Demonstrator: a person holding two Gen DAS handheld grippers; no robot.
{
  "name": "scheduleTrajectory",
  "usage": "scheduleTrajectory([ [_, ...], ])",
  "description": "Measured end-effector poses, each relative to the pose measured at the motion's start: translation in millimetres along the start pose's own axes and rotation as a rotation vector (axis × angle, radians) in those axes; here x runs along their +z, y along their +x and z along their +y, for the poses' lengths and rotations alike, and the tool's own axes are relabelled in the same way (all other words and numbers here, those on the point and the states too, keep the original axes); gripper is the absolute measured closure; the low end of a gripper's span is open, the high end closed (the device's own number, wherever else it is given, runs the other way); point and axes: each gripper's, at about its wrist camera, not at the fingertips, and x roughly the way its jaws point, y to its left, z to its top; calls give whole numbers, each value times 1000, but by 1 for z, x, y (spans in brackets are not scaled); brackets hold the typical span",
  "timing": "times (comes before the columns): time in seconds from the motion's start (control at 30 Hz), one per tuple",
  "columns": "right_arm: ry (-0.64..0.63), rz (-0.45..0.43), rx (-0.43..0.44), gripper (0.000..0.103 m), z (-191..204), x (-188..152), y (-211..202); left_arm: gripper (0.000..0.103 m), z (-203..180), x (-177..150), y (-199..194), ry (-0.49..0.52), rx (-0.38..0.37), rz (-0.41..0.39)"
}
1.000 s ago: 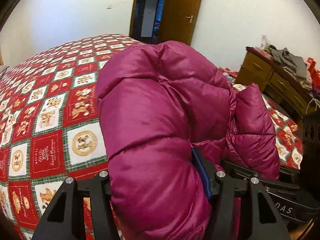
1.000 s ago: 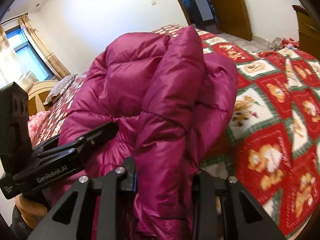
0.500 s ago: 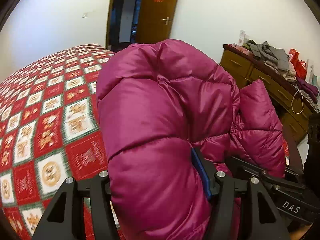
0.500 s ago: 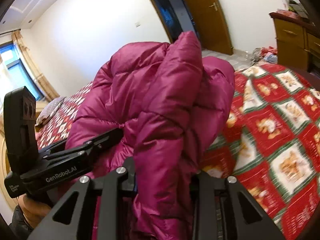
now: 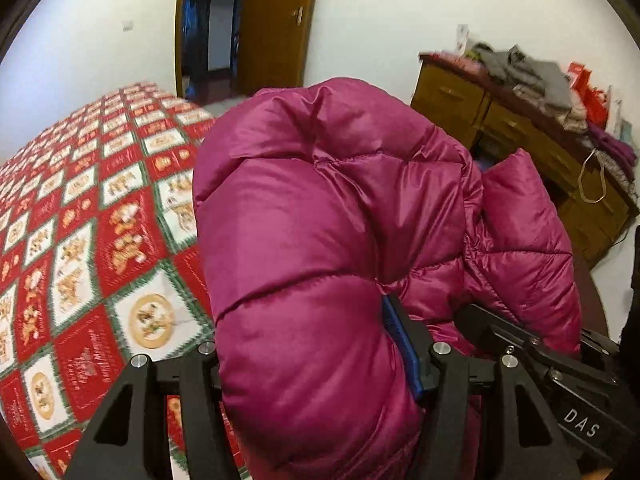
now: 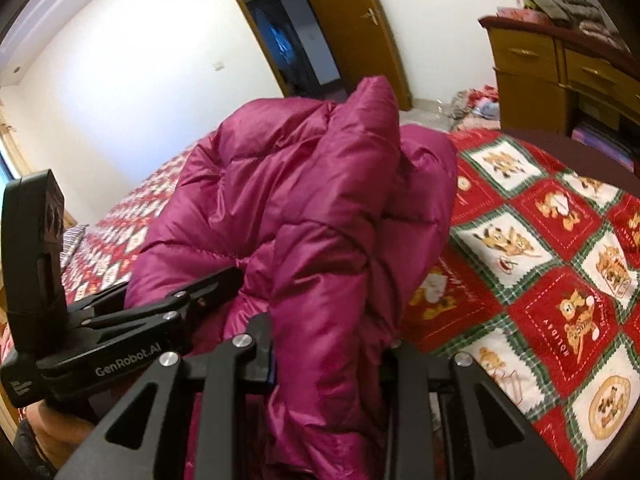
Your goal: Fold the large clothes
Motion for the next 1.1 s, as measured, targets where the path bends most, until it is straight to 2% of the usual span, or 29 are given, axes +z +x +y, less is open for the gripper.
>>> scheduleTrajectory([
  [0.13,29,1,-1,73,-25,4,9,42,-3,6,13,-11,1,17],
  [0.27,55,34,-29,72,-38,7,19,36,-14,9,29,21,32,31],
  [0.47,161,60,32,67,-67,-1,30,28,-19,1,42,32,55,1],
  [0.6,180,66,13,51,-69,-3,22,27,-14,-3,42,13,40,-23],
  [0.63,184,61,14,51,-71,-2,18,27,-14,-2,42,13,38,-19],
  [0.73,148,-22,-51,51,-68,-4,-18,27,-17,-1,39,21,38,-18],
  [0.8,99,-102,-137,49,-61,4,-43,27,-18,-1,39,21,43,-19],
  [0.87,41,-166,-177,49,-50,16,-61,26,-18,0,40,17,45,-17],
  [0.97,-42,-164,-152,56,-26,38,-59,26,-17,0,41,19,48,-15],
  [1.03,-85,-131,-143,72,-19,47,-42,26,-18,0,40,21,55,-11],
  [1.1,-89,-60,-158,76,-16,51,-14,26,-19,-1,38,30,60,-10],
])
